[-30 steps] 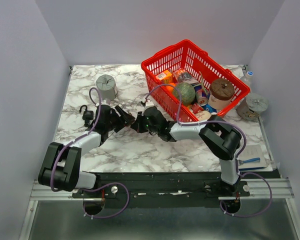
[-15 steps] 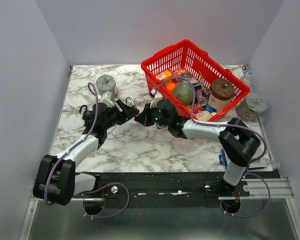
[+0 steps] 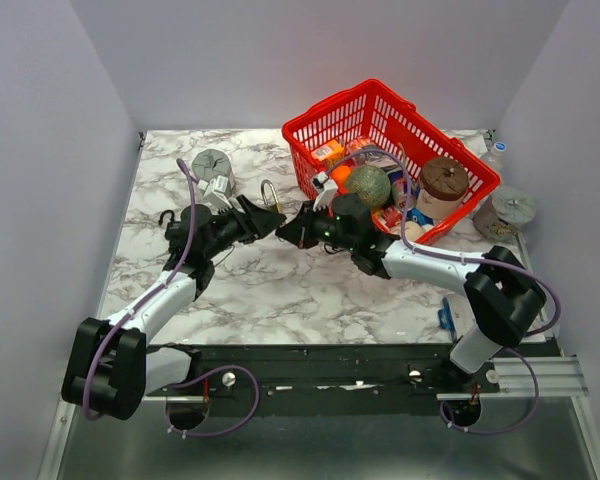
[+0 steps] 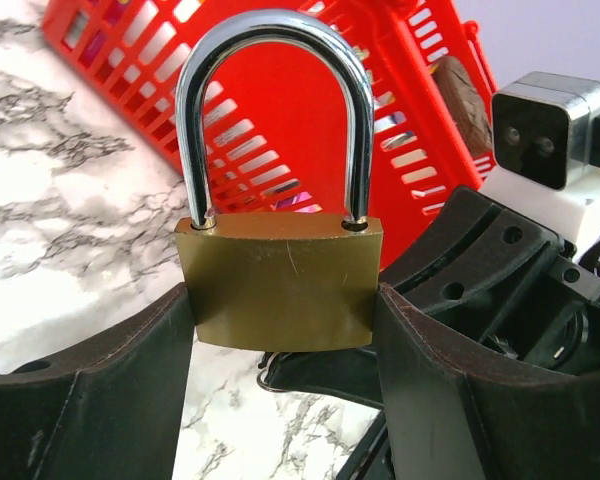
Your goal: Unlock with the key
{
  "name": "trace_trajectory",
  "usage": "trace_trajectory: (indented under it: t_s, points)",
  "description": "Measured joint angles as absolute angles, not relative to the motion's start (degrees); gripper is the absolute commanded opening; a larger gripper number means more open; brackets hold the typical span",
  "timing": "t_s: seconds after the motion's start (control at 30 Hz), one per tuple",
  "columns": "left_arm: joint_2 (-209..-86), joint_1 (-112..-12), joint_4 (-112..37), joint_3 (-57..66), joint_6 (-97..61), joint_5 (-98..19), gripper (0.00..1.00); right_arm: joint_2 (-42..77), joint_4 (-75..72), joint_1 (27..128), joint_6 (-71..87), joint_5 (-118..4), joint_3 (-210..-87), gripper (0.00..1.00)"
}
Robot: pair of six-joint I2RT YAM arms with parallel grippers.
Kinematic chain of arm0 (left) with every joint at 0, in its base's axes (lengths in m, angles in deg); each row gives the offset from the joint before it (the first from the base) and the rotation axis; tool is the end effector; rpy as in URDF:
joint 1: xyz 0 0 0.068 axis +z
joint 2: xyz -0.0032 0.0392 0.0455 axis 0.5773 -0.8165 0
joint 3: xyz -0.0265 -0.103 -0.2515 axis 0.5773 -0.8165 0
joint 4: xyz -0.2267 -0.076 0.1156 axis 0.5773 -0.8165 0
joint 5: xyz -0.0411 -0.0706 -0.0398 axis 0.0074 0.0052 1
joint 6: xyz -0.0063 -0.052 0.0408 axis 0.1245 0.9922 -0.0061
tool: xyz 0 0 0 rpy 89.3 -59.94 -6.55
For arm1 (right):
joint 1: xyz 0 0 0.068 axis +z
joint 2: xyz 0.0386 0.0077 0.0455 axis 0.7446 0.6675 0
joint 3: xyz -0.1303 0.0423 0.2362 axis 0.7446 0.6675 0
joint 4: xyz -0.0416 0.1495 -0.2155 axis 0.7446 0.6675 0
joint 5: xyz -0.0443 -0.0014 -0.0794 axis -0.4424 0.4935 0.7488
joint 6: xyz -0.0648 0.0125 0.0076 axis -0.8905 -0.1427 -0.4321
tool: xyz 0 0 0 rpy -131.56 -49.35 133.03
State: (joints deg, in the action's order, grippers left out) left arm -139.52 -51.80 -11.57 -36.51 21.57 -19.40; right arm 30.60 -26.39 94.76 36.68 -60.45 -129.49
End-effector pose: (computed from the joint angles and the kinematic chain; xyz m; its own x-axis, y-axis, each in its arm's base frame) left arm 0.2556 -0.1018 0.2410 -0.6300 -0.5300 -0.5677 0.3320 0.4770 -0.8138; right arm 0.2638 0.2942 0.2443 -0.6172 0.1770 -0.7666 -0.5944 0.5335 0.6017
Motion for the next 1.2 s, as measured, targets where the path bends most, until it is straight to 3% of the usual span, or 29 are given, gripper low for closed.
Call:
trace_trajectory:
  t_s: [0.23, 0.37, 0.4, 0.5, 0.6, 1.0, 1.1, 1.2]
  points:
    - [-139.1, -52.5, -10.7, -36.4, 21.3, -19.0, 0.0, 29.1, -26.3, 94.5, 36.1, -61.0, -128.7, 0.02]
    - [-139.1, -52.6, -11.6, -36.2, 20.7, -18.9, 0.0, 29.0, -25.5, 94.5, 35.4, -61.1, -128.7, 0.25]
    - [-139.1, -52.6, -12.0, -36.1, 20.6, -18.9, 0.0, 29.0, -25.4, 94.5, 35.2, -61.4, -128.7, 0.38]
    - [-138.8, -52.9, -14.2, -35.4, 19.2, -18.6, 0.0, 28.7, -24.8, 94.4, 34.0, -63.0, -128.2, 0.58]
    - [-138.4, -54.2, -17.0, -35.2, 18.0, -17.3, 0.0, 26.9, -25.1, 94.5, 33.0, -64.1, -125.9, 0.67]
    - [-137.4, -56.3, -23.9, -35.2, 13.3, -11.0, 0.0, 12.1, -20.9, 94.5, 25.2, -71.4, -121.3, 0.86]
    - [-136.5, -56.4, -24.8, -36.1, 11.9, -7.2, 0.0, 7.2, -17.8, 94.5, 22.7, -75.8, -123.0, 0.93]
    - [-135.5, -56.7, -21.8, -38.0, 13.0, -0.2, 0.0, 4.3, -13.4, 94.5, 19.4, -79.4, -126.5, 0.94]
